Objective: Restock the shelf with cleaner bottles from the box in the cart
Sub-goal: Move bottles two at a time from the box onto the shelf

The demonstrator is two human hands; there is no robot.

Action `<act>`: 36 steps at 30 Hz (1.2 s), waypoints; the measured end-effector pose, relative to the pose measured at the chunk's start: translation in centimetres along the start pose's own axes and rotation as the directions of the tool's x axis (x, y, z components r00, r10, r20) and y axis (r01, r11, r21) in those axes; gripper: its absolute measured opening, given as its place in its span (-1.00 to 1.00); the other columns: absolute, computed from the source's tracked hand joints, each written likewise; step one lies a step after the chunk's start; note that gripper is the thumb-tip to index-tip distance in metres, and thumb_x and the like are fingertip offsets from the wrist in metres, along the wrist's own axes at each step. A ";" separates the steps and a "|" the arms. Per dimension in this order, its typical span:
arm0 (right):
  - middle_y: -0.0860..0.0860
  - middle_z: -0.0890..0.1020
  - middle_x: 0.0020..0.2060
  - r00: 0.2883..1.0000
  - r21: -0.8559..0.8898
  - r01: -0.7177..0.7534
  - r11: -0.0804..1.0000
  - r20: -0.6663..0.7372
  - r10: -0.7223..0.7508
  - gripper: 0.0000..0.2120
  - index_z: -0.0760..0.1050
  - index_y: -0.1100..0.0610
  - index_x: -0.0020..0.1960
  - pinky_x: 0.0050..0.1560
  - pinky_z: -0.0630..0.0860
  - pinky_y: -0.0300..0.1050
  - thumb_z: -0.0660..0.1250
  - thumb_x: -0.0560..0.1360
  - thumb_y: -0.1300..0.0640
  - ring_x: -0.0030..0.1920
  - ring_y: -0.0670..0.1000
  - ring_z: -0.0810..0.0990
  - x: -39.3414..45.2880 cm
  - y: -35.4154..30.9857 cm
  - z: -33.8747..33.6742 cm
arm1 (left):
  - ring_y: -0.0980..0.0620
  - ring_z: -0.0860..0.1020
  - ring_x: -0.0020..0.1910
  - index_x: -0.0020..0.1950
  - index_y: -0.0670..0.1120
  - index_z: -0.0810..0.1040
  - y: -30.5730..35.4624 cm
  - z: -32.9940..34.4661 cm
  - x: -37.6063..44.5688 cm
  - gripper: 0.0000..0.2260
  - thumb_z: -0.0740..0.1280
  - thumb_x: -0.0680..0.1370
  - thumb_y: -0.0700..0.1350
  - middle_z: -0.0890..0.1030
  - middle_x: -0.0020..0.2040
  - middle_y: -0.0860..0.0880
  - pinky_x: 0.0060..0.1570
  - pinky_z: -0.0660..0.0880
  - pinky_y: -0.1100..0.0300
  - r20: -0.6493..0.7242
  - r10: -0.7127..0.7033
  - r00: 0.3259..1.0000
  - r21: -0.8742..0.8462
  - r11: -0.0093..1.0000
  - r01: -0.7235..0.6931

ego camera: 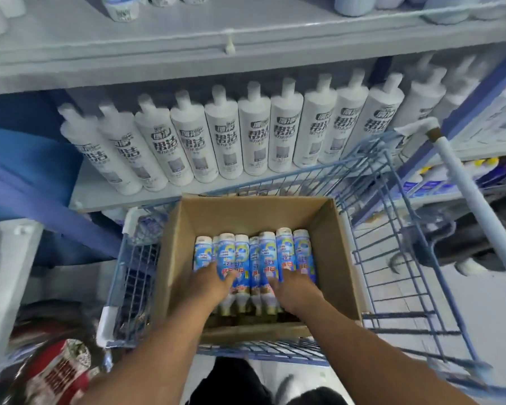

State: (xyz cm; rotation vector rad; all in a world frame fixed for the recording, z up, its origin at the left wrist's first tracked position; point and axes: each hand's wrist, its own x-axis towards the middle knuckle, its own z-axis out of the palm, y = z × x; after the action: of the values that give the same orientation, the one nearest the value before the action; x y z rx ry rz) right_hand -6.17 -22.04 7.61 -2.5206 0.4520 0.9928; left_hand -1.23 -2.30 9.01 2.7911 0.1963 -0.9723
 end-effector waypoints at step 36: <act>0.08 0.53 0.22 0.814 0.745 -0.567 0.351 0.444 0.375 -0.32 0.28 0.20 0.42 0.14 0.47 -0.07 0.51 0.46 -0.02 0.08 0.02 0.46 11.3 -5.7 8.7 | -0.12 0.47 0.27 0.49 0.05 0.32 -2.7 12.0 11.0 -0.39 0.33 0.52 0.27 0.47 0.34 -0.05 0.20 0.46 -0.06 0.407 -0.256 0.877 -0.645 0.598 0.475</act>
State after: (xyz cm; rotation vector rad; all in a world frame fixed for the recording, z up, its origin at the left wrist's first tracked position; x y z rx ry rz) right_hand -0.90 -14.70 -4.80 -1.3369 1.3121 0.8525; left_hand -0.36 -1.49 -7.42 1.8643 0.9394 -1.0402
